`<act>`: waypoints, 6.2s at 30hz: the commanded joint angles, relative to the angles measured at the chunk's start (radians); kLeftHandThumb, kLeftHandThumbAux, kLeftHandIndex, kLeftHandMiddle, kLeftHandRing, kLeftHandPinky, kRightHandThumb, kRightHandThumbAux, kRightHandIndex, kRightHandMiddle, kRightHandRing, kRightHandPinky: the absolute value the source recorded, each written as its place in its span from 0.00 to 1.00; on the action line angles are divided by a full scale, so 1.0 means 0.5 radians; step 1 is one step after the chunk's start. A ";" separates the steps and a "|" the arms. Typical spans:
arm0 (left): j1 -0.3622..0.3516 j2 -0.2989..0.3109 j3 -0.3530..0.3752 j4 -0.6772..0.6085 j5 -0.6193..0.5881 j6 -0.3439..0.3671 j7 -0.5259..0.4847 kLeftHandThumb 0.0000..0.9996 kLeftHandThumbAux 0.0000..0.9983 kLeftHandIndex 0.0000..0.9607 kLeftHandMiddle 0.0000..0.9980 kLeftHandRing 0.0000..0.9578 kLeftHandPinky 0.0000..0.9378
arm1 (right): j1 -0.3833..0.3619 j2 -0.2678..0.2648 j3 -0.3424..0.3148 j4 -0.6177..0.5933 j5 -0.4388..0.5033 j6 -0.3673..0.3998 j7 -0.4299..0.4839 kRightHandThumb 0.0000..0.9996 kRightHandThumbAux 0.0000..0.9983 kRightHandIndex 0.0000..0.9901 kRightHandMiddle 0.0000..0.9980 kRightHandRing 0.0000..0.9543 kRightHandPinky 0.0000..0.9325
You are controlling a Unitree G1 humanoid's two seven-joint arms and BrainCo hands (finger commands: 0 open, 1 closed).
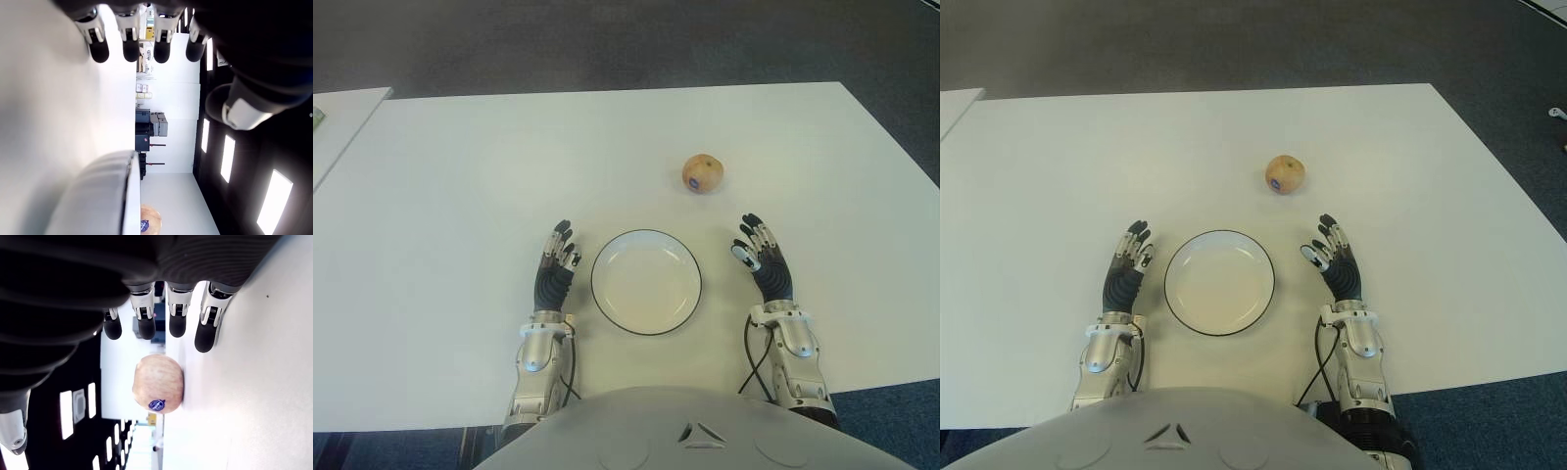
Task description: Put the apples into the plate.
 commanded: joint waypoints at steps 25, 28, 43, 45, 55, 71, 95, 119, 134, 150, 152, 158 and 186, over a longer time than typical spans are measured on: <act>-0.106 -0.023 0.024 0.293 0.008 0.003 0.051 0.08 0.45 0.02 0.00 0.00 0.00 | -0.761 -0.714 -0.030 0.070 -1.520 -0.225 -0.931 0.31 0.42 0.00 0.00 0.00 0.01; -0.118 -0.026 0.028 0.313 0.010 -0.005 0.059 0.09 0.44 0.02 0.00 0.00 0.00 | -0.903 -0.793 0.045 0.145 -1.676 -0.132 -0.969 0.31 0.41 0.00 0.00 0.00 0.00; -0.127 -0.028 0.032 0.383 0.049 -0.059 0.073 0.09 0.41 0.02 0.00 0.00 0.00 | -1.837 -0.831 0.575 1.072 -1.925 0.120 -0.877 0.36 0.28 0.00 0.00 0.00 0.00; -0.127 -0.029 0.034 0.391 0.043 -0.074 0.070 0.09 0.42 0.02 0.00 0.00 0.00 | -1.921 -0.823 0.625 1.207 -1.920 0.113 -0.891 0.35 0.26 0.00 0.00 0.00 0.00; -0.122 -0.013 0.035 0.401 0.053 -0.091 0.059 0.09 0.41 0.02 0.00 0.00 0.00 | -2.240 -0.671 0.889 1.752 -1.916 0.115 -1.026 0.31 0.21 0.00 0.00 0.00 0.00; -0.100 -0.027 0.027 0.389 0.039 -0.100 0.050 0.08 0.46 0.02 0.00 0.00 0.00 | -2.430 -0.513 1.048 2.138 -1.808 0.126 -1.007 0.31 0.20 0.00 0.00 0.00 0.00; -0.047 -0.038 -0.001 0.319 0.035 -0.106 0.059 0.07 0.47 0.00 0.00 0.00 0.00 | -2.383 -0.357 1.178 2.278 -1.760 0.187 -1.070 0.29 0.19 0.00 0.00 0.00 0.00; -0.015 -0.029 -0.019 0.277 0.026 -0.115 0.053 0.06 0.48 0.00 0.00 0.00 0.00 | -2.315 -0.324 1.189 2.350 -1.666 0.196 -1.043 0.28 0.20 0.00 0.00 0.00 0.00; 0.023 -0.032 -0.032 0.221 0.011 -0.090 0.051 0.07 0.48 0.00 0.00 0.00 0.00 | -2.291 -0.314 1.192 2.395 -1.635 0.239 -0.981 0.30 0.25 0.00 0.00 0.00 0.00; 0.075 -0.016 -0.045 0.143 -0.001 -0.072 0.025 0.06 0.49 0.00 0.00 0.00 0.00 | -2.268 -0.313 1.174 2.430 -1.582 0.297 -0.949 0.29 0.28 0.00 0.00 0.00 0.00; 0.078 -0.017 -0.046 0.135 0.002 -0.069 0.026 0.06 0.49 0.00 0.00 0.00 0.00 | -2.267 -0.313 1.173 2.431 -1.577 0.298 -0.947 0.29 0.29 0.00 0.00 0.00 0.00; 0.090 -0.030 -0.052 0.107 0.000 -0.058 0.031 0.05 0.49 0.00 0.00 0.00 0.00 | -2.261 -0.316 1.165 2.434 -1.564 0.295 -0.944 0.29 0.29 0.00 0.00 0.00 0.00; 0.199 -0.072 -0.109 0.008 0.067 -0.090 0.100 0.07 0.47 0.00 0.00 0.00 0.00 | -2.164 -0.279 1.113 2.485 -1.492 0.328 -0.951 0.28 0.33 0.00 0.00 0.00 0.00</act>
